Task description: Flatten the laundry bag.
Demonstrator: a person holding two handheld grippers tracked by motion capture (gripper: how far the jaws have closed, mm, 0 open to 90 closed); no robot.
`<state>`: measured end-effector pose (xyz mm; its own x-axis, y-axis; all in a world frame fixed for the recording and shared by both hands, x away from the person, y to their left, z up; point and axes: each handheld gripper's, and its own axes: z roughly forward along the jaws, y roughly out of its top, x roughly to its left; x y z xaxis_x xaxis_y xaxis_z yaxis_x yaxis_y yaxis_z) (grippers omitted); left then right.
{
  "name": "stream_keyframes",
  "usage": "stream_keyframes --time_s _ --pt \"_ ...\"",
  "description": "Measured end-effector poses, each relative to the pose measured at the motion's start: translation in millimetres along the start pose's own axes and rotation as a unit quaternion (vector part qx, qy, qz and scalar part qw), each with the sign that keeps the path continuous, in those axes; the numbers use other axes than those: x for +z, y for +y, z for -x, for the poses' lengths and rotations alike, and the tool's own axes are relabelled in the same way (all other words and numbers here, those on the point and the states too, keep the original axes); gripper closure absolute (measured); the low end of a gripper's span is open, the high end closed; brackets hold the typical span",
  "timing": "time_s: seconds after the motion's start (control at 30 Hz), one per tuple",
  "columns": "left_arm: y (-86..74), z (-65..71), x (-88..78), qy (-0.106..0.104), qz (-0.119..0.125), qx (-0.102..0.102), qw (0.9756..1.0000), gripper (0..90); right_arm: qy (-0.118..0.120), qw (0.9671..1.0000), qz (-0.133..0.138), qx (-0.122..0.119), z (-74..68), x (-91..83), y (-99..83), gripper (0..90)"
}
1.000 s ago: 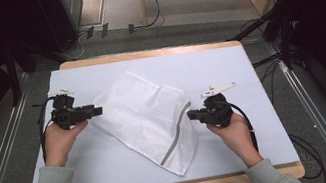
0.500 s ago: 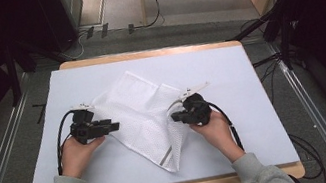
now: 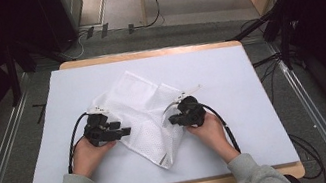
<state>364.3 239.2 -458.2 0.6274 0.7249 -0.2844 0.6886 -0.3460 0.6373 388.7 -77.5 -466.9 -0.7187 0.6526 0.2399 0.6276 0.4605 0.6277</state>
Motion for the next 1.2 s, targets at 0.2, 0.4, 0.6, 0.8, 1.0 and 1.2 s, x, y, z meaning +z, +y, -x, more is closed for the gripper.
stream_keyframes --time_s 0.2,0.4,0.6,0.8,1.0,1.2 --pt "2.5 6.3 2.4 0.022 -0.012 0.025 0.9994 42.1 -0.007 0.9995 0.030 0.008 5.2 -25.5 1.1 82.8" --pt "3.4 3.8 1.6 0.016 -0.013 0.015 0.9997 44.6 -0.017 0.9979 0.055 0.028 24.8 -54.7 -6.7 77.3" --pt "4.0 3.4 1.6 0.014 -0.015 0.013 0.9997 44.7 -0.029 0.9972 0.051 0.047 40.9 -57.0 -12.9 65.9" --pt "3.9 3.2 1.5 0.015 -0.015 0.014 0.9997 45.3 -0.030 0.9983 0.026 0.043 38.2 -39.5 -12.6 66.9" --pt "3.6 2.3 0.9 0.022 -0.015 0.018 0.9995 50.2 -0.026 0.9985 0.016 0.046 35.7 -39.3 -8.8 90.0" --pt "3.9 0.5 0.5 0.030 -0.014 0.015 0.9994 58.3 -0.035 0.9979 0.029 0.046 38.5 -66.7 -16.6 90.0"
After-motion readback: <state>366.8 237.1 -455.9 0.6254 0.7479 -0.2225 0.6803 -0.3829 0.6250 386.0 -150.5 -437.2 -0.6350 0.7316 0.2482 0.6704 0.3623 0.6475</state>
